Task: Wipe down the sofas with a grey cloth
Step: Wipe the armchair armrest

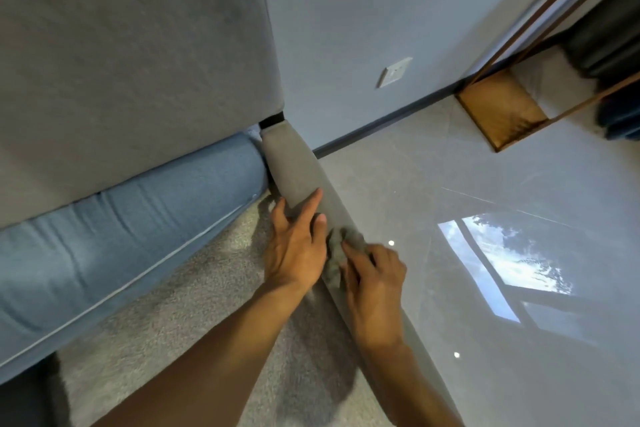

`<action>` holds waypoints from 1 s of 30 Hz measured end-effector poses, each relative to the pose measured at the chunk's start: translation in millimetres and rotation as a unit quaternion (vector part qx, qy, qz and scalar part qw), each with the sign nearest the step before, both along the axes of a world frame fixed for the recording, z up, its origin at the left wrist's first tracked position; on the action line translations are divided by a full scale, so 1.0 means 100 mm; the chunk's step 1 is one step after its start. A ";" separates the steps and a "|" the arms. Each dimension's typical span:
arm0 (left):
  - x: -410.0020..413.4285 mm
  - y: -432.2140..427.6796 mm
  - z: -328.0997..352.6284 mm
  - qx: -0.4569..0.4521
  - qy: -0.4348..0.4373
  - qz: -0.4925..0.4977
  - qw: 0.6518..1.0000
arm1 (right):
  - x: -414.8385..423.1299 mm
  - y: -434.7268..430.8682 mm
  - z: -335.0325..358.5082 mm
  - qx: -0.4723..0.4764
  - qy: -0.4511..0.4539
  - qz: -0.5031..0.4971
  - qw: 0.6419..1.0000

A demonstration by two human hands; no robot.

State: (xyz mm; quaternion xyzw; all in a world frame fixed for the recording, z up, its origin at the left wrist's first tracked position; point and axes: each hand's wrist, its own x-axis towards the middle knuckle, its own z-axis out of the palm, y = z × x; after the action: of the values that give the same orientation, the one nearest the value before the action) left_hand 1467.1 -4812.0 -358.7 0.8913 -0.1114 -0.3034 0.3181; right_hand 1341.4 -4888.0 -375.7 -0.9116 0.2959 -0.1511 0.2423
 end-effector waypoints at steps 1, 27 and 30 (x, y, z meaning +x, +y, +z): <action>0.04 -0.02 0.00 0.008 -0.009 -0.002 1.000 | 0.20 -0.08 -0.02 0.001 -0.004 -0.013 1.000; 0.01 -0.21 -0.08 0.039 -0.043 0.019 0.998 | 0.25 -0.37 -0.01 0.199 0.004 -0.011 0.980; -0.11 -0.29 -0.10 0.029 -0.048 0.045 0.997 | 0.37 -0.44 -0.10 0.221 0.010 -0.023 0.975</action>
State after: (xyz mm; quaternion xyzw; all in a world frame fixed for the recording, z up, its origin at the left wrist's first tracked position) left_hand 1456.3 -4840.9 -368.7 0.9179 -0.0777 -0.2487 0.2993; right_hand 1378.0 -4932.1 -385.4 -0.8300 0.3452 -0.0780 0.4311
